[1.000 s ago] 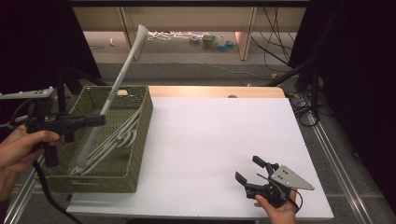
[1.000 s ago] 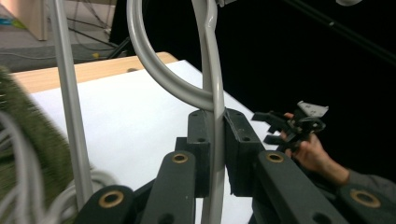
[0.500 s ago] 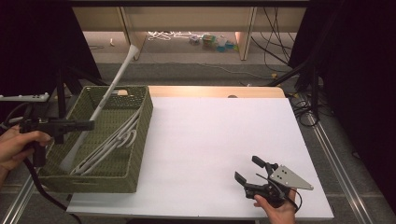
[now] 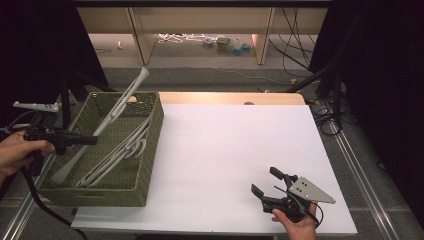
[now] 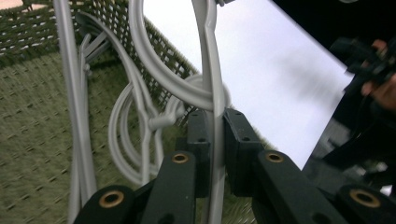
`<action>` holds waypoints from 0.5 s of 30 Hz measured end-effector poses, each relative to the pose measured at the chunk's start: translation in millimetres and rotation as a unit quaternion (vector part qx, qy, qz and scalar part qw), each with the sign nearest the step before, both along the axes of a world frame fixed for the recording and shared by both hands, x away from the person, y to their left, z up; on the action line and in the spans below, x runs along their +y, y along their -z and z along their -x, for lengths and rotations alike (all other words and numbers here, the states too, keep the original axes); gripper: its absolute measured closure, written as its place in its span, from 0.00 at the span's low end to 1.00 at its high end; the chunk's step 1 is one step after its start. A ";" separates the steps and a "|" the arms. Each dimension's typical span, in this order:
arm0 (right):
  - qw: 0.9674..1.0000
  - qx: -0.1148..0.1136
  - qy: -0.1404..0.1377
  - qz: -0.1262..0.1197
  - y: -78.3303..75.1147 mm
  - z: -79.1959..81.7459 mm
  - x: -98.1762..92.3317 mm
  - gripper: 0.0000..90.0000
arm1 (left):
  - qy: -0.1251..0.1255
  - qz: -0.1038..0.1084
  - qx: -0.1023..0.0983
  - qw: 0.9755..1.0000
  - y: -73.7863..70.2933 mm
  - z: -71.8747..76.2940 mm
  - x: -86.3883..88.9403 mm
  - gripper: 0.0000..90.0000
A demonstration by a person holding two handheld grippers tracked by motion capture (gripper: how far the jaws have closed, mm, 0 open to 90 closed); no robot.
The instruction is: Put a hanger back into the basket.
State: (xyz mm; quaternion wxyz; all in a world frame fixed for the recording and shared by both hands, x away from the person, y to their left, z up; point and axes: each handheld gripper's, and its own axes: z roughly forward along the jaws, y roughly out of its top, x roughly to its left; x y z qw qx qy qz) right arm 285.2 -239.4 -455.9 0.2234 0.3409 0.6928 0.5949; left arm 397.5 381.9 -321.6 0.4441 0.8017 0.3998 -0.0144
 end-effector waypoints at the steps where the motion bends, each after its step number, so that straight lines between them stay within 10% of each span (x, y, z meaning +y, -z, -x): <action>1: 1.000 -0.001 0.000 0.000 -0.1 0.2 0.0 0.18 | 0.000 -0.003 0.006 1.000 2.7 -1.4 1.6 0.91; 15: 1.000 0.002 0.000 -0.003 0.5 -0.3 -0.1 0.18 | 0.015 -0.035 0.040 0.998 35.6 -3.1 15.7 0.91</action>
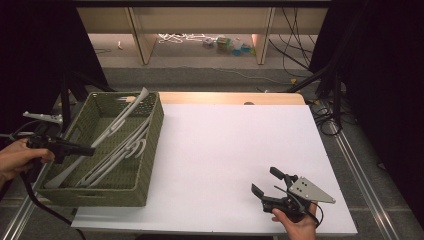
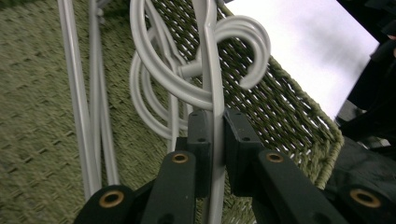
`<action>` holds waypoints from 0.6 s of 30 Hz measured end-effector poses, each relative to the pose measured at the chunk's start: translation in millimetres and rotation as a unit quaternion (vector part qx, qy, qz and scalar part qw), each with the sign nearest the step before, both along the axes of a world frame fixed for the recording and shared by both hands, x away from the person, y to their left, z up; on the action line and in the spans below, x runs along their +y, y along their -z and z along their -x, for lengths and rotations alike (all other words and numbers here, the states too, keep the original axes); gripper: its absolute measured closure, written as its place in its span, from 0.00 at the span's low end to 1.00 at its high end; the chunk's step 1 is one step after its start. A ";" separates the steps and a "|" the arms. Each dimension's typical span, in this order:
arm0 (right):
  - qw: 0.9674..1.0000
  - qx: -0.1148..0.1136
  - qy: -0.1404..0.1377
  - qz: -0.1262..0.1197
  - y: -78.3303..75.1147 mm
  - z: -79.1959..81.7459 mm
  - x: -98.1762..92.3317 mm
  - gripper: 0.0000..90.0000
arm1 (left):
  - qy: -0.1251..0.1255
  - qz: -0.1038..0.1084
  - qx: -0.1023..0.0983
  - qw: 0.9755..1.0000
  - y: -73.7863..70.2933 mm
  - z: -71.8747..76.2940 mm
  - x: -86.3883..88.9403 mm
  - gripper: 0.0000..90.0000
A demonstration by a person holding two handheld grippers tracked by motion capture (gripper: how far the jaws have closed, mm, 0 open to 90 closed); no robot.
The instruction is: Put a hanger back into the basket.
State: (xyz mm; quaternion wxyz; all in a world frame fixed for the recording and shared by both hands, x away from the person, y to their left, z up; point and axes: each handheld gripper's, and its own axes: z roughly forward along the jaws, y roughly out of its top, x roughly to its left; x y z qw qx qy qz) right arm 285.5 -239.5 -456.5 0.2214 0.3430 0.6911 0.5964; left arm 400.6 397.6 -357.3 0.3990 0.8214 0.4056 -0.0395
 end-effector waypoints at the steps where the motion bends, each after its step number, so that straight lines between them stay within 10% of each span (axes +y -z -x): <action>1: 1.000 -0.002 0.001 0.000 0.1 -0.2 0.2 0.18 | -0.003 0.000 -0.003 1.000 1.0 -0.7 -1.3 0.91; 18: 1.000 0.002 -0.001 0.001 -0.2 0.1 -0.9 0.18 | 0.009 -0.051 0.031 0.998 29.2 -15.4 -19.2 0.91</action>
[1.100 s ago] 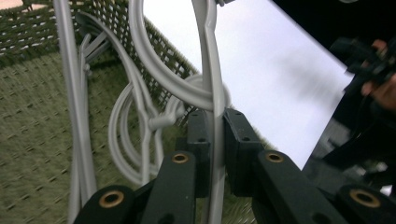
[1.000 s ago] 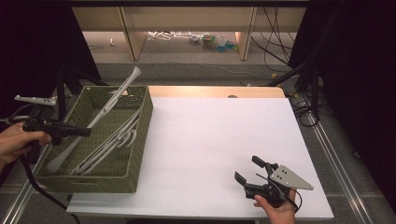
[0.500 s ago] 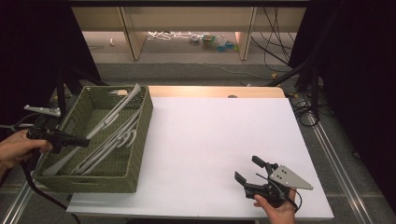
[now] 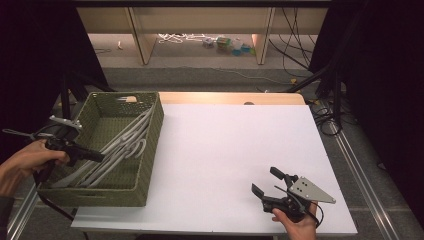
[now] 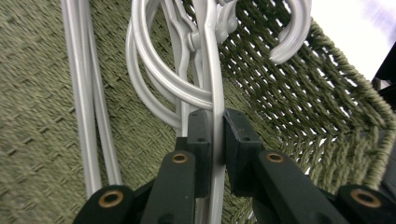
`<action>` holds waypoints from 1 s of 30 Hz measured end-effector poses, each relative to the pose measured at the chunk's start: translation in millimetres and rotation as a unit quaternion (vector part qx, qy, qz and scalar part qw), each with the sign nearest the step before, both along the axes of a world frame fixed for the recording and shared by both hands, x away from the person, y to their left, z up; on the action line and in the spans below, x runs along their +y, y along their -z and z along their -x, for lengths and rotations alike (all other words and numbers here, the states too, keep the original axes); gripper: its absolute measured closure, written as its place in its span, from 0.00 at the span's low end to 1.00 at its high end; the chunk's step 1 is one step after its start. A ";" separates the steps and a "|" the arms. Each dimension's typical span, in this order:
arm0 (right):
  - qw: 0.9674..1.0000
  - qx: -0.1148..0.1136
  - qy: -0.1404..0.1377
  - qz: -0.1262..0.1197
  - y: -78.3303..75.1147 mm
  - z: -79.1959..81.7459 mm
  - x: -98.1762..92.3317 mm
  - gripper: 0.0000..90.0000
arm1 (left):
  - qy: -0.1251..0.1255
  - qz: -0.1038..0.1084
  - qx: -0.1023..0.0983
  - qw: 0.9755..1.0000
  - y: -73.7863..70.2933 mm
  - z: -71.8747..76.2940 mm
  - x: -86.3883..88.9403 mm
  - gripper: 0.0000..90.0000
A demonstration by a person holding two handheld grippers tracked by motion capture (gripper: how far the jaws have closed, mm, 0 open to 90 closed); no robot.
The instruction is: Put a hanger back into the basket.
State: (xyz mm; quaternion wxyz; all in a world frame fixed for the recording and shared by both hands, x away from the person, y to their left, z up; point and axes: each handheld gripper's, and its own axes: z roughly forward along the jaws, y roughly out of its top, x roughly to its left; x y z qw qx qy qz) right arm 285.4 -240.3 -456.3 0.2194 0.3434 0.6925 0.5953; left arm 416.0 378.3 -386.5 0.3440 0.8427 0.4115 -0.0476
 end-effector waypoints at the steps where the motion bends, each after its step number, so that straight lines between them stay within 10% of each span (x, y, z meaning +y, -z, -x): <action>1: 1.000 0.000 0.000 0.000 -0.1 0.2 0.2 0.18 | -0.006 0.010 -0.005 1.000 3.0 0.4 -1.3 0.91; 13: 1.000 -0.002 0.001 -0.002 0.1 -0.1 1.0 0.18 | -0.004 -0.020 0.014 1.000 16.1 4.0 -5.4 0.87; 20: 1.000 -0.012 0.008 -0.002 0.1 -0.3 1.4 0.18 | -0.034 0.026 -0.030 0.999 -3.2 13.4 -4.6 0.69; 30: 1.000 -0.008 0.001 -0.008 0.0 0.0 2.5 0.18 | -0.088 0.069 -0.090 0.990 -27.8 36.6 1.0 0.43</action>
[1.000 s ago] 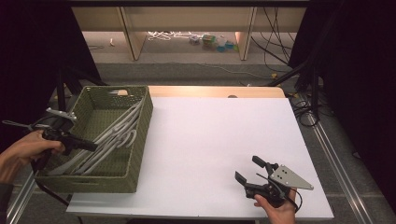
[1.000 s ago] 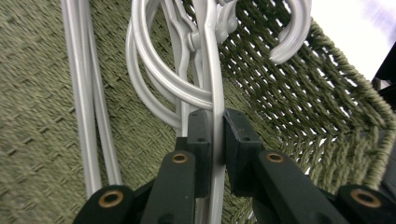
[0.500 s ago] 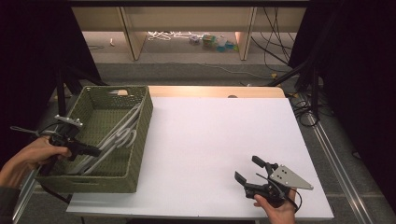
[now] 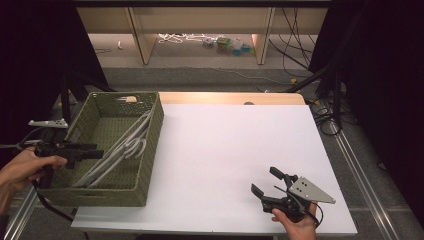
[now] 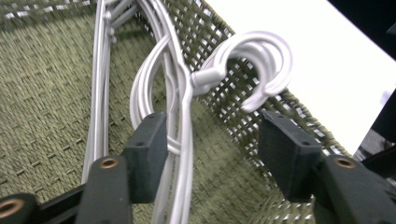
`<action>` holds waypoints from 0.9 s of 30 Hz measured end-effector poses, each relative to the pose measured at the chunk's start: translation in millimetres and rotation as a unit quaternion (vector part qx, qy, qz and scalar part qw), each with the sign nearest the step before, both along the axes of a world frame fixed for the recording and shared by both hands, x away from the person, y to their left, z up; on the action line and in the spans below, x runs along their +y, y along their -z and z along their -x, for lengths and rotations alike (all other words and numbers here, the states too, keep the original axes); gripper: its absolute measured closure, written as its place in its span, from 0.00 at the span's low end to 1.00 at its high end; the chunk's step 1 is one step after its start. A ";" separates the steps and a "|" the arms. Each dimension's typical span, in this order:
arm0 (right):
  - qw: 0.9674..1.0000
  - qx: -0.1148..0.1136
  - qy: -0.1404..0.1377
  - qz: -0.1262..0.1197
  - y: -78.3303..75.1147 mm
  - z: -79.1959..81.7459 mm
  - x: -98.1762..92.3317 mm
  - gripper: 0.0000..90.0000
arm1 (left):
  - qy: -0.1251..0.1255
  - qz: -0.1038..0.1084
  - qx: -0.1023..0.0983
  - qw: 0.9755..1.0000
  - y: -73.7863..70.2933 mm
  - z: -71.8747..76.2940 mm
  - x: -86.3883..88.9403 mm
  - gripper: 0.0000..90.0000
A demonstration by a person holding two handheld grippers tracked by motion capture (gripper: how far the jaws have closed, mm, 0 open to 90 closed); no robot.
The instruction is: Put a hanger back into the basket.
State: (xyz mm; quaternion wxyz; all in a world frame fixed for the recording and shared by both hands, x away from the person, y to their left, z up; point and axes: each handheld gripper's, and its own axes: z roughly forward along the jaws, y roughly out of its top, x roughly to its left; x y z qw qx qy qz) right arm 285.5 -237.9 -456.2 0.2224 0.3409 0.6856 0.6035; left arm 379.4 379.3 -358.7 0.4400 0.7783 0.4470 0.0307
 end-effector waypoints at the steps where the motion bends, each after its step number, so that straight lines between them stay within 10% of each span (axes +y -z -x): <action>1: 1.000 0.001 0.000 0.002 -0.2 0.2 0.0 0.18 | -0.002 0.002 -0.004 1.000 -2.5 3.0 -0.3 0.41; 21: 1.000 0.000 -0.001 0.002 -0.5 0.2 0.2 0.18 | 0.012 0.044 -0.073 0.996 -32.4 67.1 -67.6 0.30; 27: 1.000 0.000 -0.002 0.001 -0.4 0.0 0.6 0.18 | 0.027 0.050 -0.065 0.996 -32.0 79.0 -88.0 0.29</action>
